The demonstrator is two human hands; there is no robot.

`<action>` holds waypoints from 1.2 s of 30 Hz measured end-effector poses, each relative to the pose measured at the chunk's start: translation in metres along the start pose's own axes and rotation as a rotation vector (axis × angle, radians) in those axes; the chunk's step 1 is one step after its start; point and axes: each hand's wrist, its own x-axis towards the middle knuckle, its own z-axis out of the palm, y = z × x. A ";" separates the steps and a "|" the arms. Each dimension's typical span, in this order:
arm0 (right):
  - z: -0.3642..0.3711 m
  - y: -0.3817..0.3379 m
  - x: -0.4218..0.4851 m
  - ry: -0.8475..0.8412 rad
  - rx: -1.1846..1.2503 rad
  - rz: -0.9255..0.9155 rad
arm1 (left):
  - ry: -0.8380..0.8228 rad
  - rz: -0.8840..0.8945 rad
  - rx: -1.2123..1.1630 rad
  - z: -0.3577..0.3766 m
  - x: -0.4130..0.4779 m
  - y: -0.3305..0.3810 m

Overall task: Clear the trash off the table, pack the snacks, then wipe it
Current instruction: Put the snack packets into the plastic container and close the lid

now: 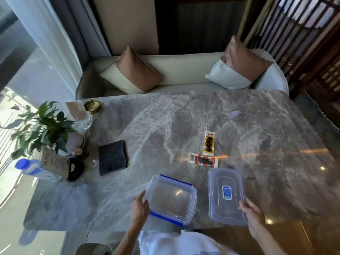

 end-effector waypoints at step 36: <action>0.139 0.018 -0.053 0.007 -1.101 -0.253 | -0.190 -0.019 0.494 -0.070 0.026 -0.016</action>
